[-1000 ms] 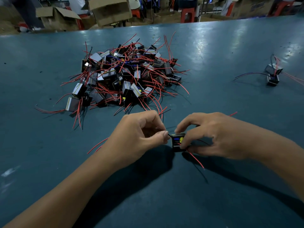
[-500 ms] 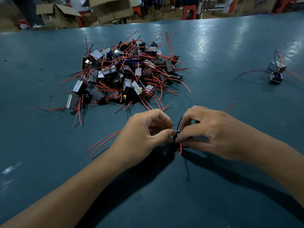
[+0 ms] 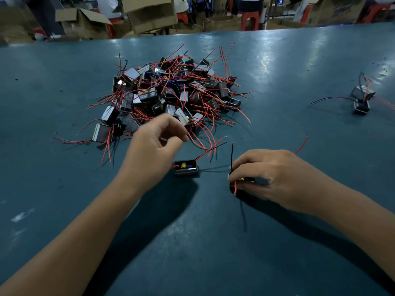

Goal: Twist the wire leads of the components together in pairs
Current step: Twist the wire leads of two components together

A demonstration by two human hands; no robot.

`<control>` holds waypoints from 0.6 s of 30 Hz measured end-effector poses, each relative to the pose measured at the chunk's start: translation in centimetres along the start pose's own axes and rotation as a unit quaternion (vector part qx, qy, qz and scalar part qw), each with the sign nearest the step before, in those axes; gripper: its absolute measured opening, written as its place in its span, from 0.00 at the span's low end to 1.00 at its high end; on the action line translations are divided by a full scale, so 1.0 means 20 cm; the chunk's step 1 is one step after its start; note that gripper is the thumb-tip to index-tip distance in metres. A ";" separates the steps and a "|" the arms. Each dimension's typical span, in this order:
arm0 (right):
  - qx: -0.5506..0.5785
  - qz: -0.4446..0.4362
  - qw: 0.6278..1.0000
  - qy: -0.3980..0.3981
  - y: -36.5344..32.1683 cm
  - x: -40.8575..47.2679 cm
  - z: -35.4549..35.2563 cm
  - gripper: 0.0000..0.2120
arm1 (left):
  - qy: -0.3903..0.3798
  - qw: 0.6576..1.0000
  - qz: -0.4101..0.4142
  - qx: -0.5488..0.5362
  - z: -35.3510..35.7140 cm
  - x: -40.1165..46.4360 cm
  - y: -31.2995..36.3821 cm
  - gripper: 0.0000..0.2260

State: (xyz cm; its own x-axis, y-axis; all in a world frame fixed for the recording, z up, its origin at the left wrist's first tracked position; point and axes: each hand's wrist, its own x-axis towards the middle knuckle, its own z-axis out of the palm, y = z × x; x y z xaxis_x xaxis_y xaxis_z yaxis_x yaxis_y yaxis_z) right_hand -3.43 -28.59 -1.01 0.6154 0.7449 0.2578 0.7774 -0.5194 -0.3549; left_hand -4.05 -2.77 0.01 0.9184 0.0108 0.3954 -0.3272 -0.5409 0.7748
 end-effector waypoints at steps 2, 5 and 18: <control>0.001 0.000 1.000 0.000 0.00 0.00 -0.01 0.06 | -0.105 0.992 -0.008 0.076 0.00 0.00 -0.03 0.07; -0.003 -0.002 1.000 -0.008 0.01 0.00 -0.02 0.07 | -0.190 0.974 -0.003 0.123 0.00 -0.01 -0.06 0.09; -0.020 0.052 0.998 -0.003 0.09 0.00 -0.10 0.14 | -0.218 0.969 0.042 0.107 0.00 -0.02 -0.02 0.08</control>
State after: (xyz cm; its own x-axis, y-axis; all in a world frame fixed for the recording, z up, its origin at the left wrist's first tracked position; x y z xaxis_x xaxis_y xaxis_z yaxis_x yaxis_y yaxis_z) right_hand -1.87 -30.40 0.21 0.6928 0.6879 0.2162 0.7136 -0.6111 -0.3425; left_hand -4.32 -2.46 -0.52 0.9126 -0.3718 0.1698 -0.3936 -0.6870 0.6109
